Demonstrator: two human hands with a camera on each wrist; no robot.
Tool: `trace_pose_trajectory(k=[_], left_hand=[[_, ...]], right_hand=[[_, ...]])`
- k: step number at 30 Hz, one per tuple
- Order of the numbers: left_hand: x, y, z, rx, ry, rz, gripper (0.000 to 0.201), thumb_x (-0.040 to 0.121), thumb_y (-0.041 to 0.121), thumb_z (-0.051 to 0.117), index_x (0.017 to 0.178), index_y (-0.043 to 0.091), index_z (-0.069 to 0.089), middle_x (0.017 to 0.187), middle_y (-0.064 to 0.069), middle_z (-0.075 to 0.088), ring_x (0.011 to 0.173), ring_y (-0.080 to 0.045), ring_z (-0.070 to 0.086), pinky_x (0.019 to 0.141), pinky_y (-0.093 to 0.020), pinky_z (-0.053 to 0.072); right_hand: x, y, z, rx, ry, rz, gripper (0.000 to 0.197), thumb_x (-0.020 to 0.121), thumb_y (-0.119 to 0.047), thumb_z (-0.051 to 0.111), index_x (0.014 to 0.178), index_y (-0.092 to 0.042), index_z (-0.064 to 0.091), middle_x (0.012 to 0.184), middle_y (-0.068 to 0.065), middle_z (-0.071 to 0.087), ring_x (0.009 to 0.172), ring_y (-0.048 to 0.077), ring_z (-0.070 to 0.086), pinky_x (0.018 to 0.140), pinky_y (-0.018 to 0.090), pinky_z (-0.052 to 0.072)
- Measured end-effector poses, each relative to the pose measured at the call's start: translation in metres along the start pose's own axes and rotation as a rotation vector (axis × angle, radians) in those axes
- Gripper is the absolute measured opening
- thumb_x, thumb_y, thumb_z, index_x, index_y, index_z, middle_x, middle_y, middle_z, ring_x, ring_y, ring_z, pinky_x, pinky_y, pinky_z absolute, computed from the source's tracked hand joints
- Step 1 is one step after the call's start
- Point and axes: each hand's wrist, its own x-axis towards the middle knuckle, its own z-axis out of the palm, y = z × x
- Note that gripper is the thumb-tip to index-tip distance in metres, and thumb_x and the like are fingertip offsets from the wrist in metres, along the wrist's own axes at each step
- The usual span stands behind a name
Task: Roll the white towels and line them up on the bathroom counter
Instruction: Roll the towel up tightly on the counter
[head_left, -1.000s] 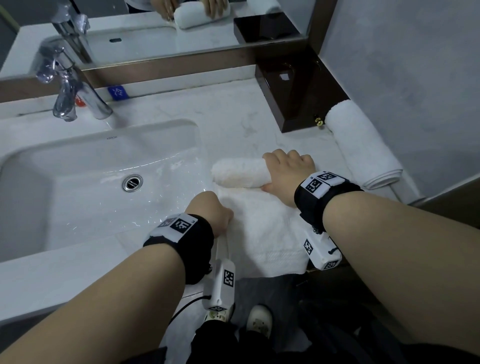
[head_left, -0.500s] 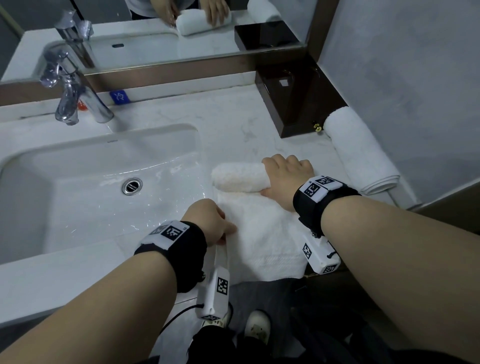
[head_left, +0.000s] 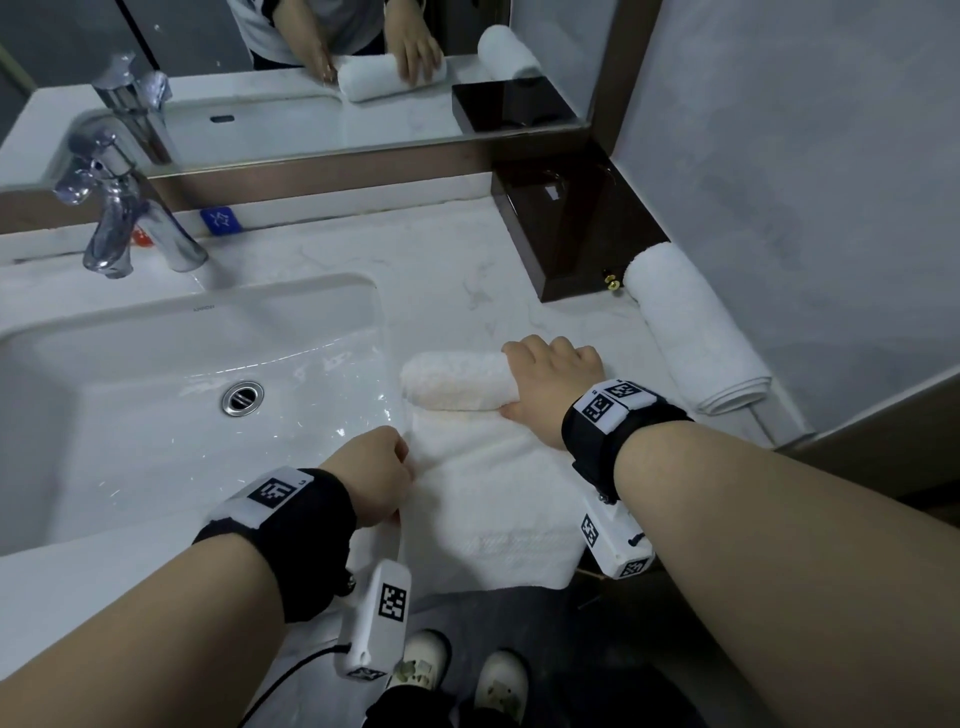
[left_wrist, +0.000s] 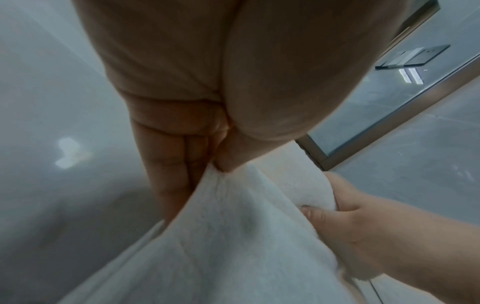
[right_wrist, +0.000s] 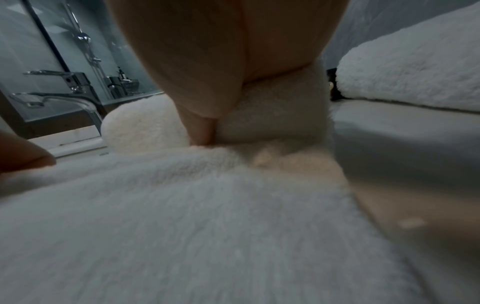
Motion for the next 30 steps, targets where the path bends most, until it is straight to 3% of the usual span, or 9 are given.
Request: trace_pose_trajectory(k=[2, 8, 15, 18, 21, 22, 26, 30], left_hand=[[0.0, -0.003, 0.002, 0.013, -0.007, 0.005, 0.012, 0.086, 0.002, 0.046, 0.091, 0.01, 0.054, 0.091, -0.019, 0.064, 0.074, -0.037, 0.071, 0.066, -0.053, 0.06], [-0.001, -0.008, 0.002, -0.027, 0.026, -0.006, 0.008, 0.091, 0.008, 0.048, 0.09, 0.015, 0.051, 0.089, -0.018, 0.066, 0.071, -0.036, 0.071, 0.067, -0.052, 0.06], [-0.014, 0.0, -0.004, -0.02, 0.12, 0.13, 0.023, 0.086, 0.003, 0.056, 0.09, 0.021, 0.042, 0.093, -0.003, 0.062, 0.074, -0.032, 0.066, 0.069, -0.042, 0.056], [-0.015, 0.001, -0.006, -0.031, 0.102, 0.203, 0.03, 0.082, -0.004, 0.054, 0.09, 0.025, 0.047, 0.095, 0.003, 0.06, 0.065, -0.022, 0.059, 0.06, -0.034, 0.052], [-0.014, -0.001, -0.006, -0.025, 0.069, 0.245, 0.035, 0.079, -0.011, 0.051, 0.084, 0.022, 0.06, 0.092, 0.001, 0.059, 0.054, 0.004, 0.055, 0.052, -0.019, 0.043], [-0.013, -0.003, -0.006, -0.027, 0.061, 0.243, 0.036, 0.08, -0.012, 0.052, 0.083, 0.021, 0.064, 0.09, 0.001, 0.059, 0.052, 0.007, 0.054, 0.051, -0.014, 0.041], [-0.01, -0.011, -0.006, -0.05, 0.069, 0.191, 0.029, 0.085, -0.005, 0.06, 0.082, 0.022, 0.071, 0.082, 0.008, 0.062, 0.06, -0.002, 0.053, 0.063, -0.018, 0.044], [-0.01, -0.012, -0.006, -0.002, 0.08, 0.196, 0.023, 0.087, 0.001, 0.064, 0.089, 0.021, 0.074, 0.087, 0.007, 0.064, 0.069, -0.005, 0.058, 0.073, -0.022, 0.049]], right_hand=[[0.001, 0.001, 0.001, 0.006, -0.004, 0.002, 0.053, 0.086, -0.05, 0.053, 0.13, -0.026, 0.036, 0.126, -0.003, 0.045, 0.111, 0.025, 0.043, 0.086, 0.039, 0.032], [0.002, 0.003, 0.008, 0.001, 0.036, -0.014, 0.055, 0.085, -0.05, 0.053, 0.132, -0.026, 0.035, 0.127, -0.003, 0.045, 0.108, 0.024, 0.044, 0.084, 0.039, 0.031], [0.003, 0.001, 0.013, -0.028, 0.069, 0.007, 0.053, 0.085, -0.05, 0.056, 0.128, -0.025, 0.037, 0.122, -0.002, 0.047, 0.105, 0.024, 0.045, 0.081, 0.039, 0.03], [0.004, 0.001, 0.013, -0.028, 0.065, 0.011, 0.053, 0.085, -0.051, 0.055, 0.128, -0.025, 0.037, 0.122, -0.003, 0.046, 0.106, 0.024, 0.045, 0.081, 0.039, 0.03], [0.006, 0.002, 0.013, -0.024, 0.062, 0.007, 0.053, 0.085, -0.051, 0.056, 0.127, -0.026, 0.037, 0.122, -0.003, 0.046, 0.107, 0.025, 0.045, 0.081, 0.039, 0.03], [0.006, 0.002, 0.013, -0.02, 0.059, 0.009, 0.053, 0.085, -0.051, 0.056, 0.127, -0.026, 0.038, 0.122, -0.002, 0.046, 0.107, 0.025, 0.045, 0.081, 0.039, 0.03], [0.006, 0.003, 0.012, -0.009, 0.058, 0.009, 0.052, 0.085, -0.051, 0.056, 0.126, -0.025, 0.038, 0.122, -0.002, 0.047, 0.108, 0.025, 0.045, 0.082, 0.04, 0.031], [0.006, 0.003, 0.012, -0.011, 0.063, 0.009, 0.051, 0.085, -0.05, 0.056, 0.125, -0.025, 0.039, 0.122, -0.002, 0.047, 0.108, 0.025, 0.045, 0.083, 0.04, 0.032]])
